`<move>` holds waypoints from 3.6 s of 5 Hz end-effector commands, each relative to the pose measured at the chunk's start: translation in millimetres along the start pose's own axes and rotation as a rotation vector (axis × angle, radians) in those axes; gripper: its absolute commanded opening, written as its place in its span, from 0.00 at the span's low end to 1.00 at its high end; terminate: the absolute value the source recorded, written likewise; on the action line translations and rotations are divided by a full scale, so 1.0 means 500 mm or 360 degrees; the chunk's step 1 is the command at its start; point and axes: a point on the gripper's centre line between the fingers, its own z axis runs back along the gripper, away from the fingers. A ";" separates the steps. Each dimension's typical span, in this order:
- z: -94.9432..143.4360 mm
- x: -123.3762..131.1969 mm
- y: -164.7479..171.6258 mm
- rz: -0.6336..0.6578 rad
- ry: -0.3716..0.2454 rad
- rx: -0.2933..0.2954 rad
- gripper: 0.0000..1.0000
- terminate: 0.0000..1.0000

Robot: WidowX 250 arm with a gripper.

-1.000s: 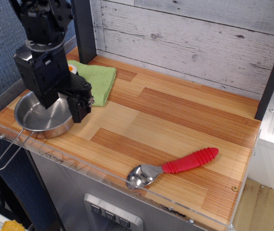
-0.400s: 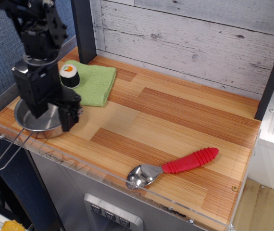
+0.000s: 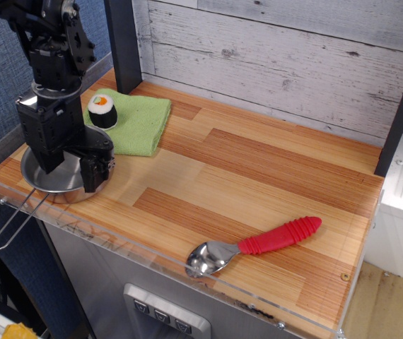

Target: Put the pot above the spoon.

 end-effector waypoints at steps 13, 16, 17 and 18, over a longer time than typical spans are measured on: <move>0.223 -0.195 0.244 -0.0697 0.0438 -0.0007 0.00 0.00; 0.138 -0.183 0.393 -0.1128 0.0422 0.0063 0.00 0.00; 0.100 -0.188 0.417 -0.1260 0.0390 0.0113 0.00 0.00; 0.073 -0.194 0.426 -0.1333 0.0375 0.0114 0.00 0.00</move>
